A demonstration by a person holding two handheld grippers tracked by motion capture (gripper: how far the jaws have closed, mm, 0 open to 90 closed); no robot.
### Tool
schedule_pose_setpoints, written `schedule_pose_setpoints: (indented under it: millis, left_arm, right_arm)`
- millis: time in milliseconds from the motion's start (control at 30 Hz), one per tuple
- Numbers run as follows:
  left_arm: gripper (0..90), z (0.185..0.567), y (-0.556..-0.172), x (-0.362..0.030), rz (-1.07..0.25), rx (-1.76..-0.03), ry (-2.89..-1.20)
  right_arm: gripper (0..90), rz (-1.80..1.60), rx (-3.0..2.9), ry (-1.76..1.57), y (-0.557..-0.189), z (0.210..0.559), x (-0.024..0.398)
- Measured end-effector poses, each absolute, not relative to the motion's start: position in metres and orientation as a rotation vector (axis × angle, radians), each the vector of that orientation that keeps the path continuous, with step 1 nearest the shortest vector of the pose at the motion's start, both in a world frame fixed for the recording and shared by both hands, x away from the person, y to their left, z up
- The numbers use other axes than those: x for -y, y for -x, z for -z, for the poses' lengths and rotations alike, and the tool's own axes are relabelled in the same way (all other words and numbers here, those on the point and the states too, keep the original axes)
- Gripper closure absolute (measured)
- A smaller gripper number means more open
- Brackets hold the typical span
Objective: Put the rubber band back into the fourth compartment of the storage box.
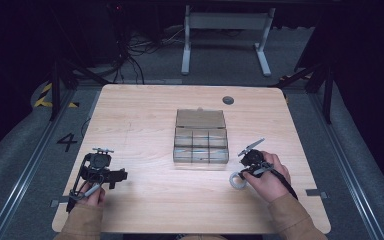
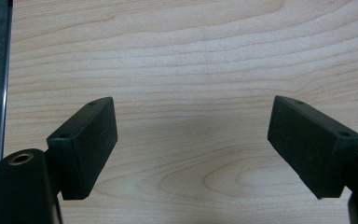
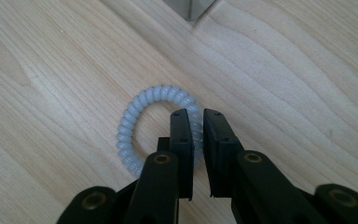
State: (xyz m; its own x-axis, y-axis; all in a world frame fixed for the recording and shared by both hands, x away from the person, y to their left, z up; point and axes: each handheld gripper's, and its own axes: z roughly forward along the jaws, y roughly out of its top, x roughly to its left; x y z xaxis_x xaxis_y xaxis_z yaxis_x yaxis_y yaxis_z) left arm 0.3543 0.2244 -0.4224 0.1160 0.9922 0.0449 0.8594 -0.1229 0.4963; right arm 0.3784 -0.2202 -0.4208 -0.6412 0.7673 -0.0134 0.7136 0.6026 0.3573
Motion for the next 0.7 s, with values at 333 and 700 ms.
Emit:
schedule_pose_setpoints:
  millis: [333, 700]
  left_arm:
    - [16.4, 0.423, -0.355, -0.224, -0.531, -1.801, -2.063]
    - [16.4, 0.423, -0.355, -0.225, -0.532, -1.817, -2.049]
  right_arm:
    - [83.6, -0.566, -2.643, -1.252, -0.374, 0.406, 0.226]
    - [83.6, -0.599, -2.634, -1.242, -0.372, 0.393, 0.228]
